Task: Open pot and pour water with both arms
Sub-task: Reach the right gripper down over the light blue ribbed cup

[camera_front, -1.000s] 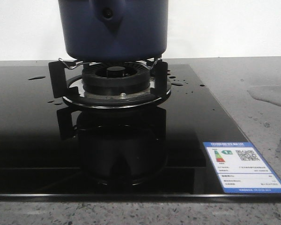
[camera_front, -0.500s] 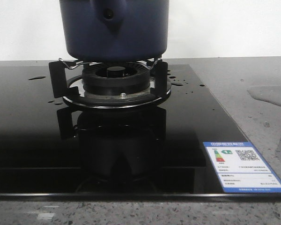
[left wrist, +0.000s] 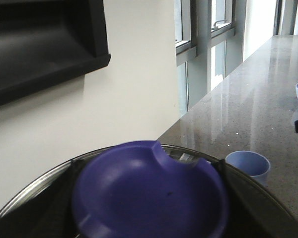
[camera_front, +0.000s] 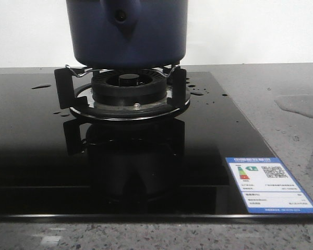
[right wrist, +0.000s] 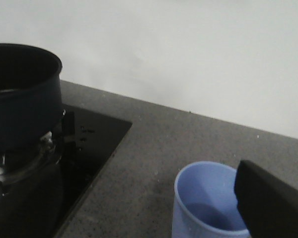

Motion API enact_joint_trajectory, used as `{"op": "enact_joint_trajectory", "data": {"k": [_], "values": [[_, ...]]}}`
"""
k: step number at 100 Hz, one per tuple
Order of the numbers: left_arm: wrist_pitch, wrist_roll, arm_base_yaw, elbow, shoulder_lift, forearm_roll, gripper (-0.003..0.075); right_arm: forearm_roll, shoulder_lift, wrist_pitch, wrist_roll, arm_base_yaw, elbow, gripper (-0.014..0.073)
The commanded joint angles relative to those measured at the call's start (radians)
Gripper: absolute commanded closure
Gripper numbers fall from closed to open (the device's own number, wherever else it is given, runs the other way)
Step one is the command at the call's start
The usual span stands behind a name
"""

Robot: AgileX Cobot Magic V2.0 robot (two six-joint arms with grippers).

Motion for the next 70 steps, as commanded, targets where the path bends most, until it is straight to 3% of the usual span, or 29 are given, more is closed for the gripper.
{"op": "enact_joint_trajectory", "data": {"k": [1, 40, 50, 62, 70], "values": [[-0.028, -0.019, 0.001, -0.008, -0.078, -0.077, 0.0459, 0.007, 0.000, -0.099, -0.005, -0.004, 0.019, -0.0020], [-0.066, -0.019, 0.001, 0.165, -0.221, -0.079, 0.0459, 0.034, -0.130, -0.175, 0.011, -0.006, 0.129, -0.0020], [-0.066, -0.019, 0.001, 0.191, -0.225, -0.083, 0.0459, 0.044, -0.150, -0.286, 0.011, -0.006, 0.189, -0.0020], [-0.065, -0.019, 0.001, 0.195, -0.225, -0.089, 0.0459, 0.151, -0.146, -0.485, 0.011, -0.006, 0.263, -0.0020], [-0.071, -0.019, 0.001, 0.195, -0.225, -0.089, 0.0459, 0.215, -0.118, -0.493, 0.011, -0.006, 0.281, -0.0020]]}}
